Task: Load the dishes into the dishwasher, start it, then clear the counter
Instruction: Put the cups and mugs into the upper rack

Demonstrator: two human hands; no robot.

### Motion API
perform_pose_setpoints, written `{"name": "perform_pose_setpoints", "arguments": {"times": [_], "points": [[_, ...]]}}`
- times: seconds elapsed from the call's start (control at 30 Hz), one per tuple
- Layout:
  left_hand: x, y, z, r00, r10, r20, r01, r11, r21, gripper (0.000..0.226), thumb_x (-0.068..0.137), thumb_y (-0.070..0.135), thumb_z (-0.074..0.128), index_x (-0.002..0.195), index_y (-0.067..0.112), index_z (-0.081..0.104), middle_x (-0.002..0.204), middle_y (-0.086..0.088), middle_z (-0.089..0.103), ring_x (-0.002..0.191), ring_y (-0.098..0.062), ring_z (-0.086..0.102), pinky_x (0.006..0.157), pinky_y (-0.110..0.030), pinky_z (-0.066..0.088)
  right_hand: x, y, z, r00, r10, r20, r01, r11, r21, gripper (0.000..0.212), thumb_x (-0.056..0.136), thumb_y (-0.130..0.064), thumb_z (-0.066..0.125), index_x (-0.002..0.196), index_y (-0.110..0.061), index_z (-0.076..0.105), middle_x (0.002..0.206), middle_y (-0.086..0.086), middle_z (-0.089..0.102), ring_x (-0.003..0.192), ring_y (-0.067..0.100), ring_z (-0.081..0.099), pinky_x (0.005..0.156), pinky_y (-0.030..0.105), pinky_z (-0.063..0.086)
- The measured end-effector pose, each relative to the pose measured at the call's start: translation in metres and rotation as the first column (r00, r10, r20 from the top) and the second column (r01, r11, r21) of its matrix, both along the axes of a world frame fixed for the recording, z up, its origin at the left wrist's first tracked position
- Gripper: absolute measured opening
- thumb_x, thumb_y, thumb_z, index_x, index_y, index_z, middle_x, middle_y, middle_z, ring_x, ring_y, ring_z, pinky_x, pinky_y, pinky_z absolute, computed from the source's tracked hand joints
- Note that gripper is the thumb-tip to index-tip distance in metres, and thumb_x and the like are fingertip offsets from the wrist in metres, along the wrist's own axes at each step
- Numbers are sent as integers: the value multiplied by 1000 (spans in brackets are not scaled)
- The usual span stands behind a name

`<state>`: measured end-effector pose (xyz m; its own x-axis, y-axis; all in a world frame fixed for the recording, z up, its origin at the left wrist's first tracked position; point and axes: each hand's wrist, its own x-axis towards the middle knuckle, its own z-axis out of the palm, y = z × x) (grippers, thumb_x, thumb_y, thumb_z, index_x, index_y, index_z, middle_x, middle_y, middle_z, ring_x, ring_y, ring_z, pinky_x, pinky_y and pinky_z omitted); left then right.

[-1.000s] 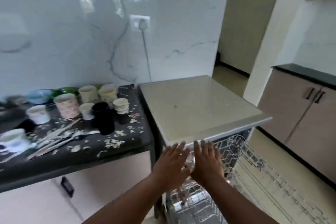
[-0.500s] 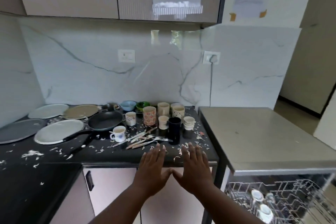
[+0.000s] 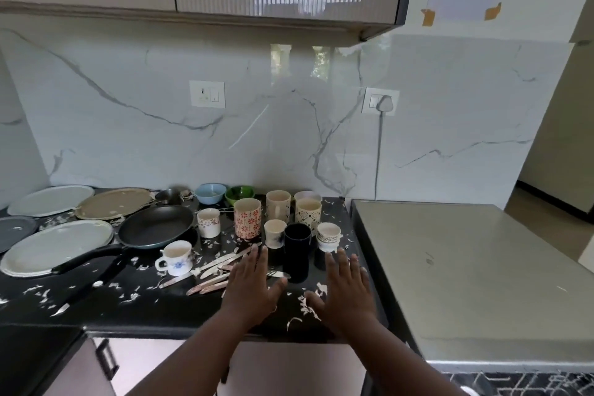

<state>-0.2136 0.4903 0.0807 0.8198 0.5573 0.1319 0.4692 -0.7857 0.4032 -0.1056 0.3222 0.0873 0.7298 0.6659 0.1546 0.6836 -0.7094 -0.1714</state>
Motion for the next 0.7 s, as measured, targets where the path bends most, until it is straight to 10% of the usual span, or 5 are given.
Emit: {"name": "perform_pose_setpoints", "arguments": {"times": [0.33,0.7], "points": [[74,46,-15,974,229,-4,-224,951,-212,92,92,56,49,155,12,-1,163,-9,2,150,-21,3,121,-38,8,109,31,-18,970,-99,-222,121,989,85,91,86,-63,50,154,-21,7,161,5,14,147,26,17,117,45,23],[124,118,-30,982,160,103,-107,911,-399,104,69,63,69,151,25,18,154,-3,33,134,-21,44,108,-44,40,161,79,-23,826,-174,-536,377,877,297,97,72,-41,80,149,-17,26,150,6,38,134,22,42,109,39,37]]}}
